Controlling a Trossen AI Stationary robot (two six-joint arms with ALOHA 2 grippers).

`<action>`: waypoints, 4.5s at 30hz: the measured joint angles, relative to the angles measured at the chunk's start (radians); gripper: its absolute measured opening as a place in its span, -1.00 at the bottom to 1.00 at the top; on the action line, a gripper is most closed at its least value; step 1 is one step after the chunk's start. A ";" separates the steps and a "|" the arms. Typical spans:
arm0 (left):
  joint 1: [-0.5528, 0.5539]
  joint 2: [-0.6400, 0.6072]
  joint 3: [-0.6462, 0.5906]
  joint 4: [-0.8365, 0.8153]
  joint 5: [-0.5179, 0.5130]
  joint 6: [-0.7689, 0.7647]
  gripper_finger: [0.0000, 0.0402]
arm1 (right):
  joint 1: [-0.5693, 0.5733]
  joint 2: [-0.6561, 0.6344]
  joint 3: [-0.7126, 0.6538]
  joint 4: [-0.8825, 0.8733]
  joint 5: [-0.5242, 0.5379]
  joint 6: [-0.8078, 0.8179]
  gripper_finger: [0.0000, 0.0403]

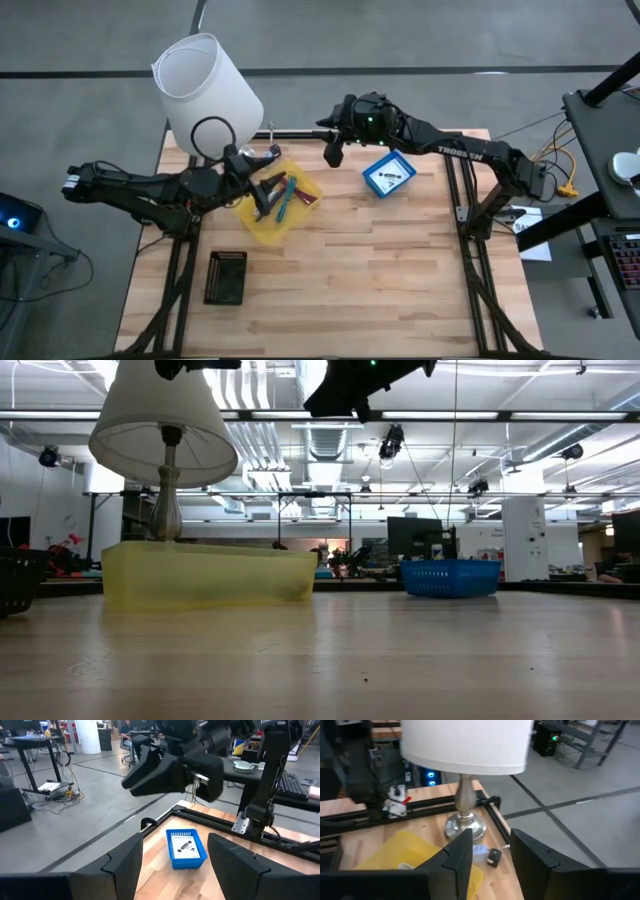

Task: Pick and place items into bin
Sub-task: Put the white charger adapter into the black bin

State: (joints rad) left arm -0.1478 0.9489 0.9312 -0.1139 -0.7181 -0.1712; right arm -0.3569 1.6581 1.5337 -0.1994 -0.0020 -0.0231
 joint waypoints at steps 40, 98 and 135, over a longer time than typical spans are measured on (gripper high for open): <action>0.140 0.294 0.222 0.087 0.141 0.230 0.03 | -0.070 -0.226 -0.013 -0.262 0.043 0.080 -0.13; 0.418 1.001 0.961 -0.752 0.369 0.602 0.03 | -0.074 -0.537 -0.076 -0.638 0.294 0.099 -0.24; 0.737 1.187 0.961 -1.055 0.362 0.387 0.03 | -0.073 -0.465 -0.190 -0.579 0.293 0.312 -0.28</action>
State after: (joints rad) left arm 0.5889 2.1361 1.8919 -1.1694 -0.3563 0.2157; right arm -0.4301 1.1933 1.3439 -0.7785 0.2907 0.2889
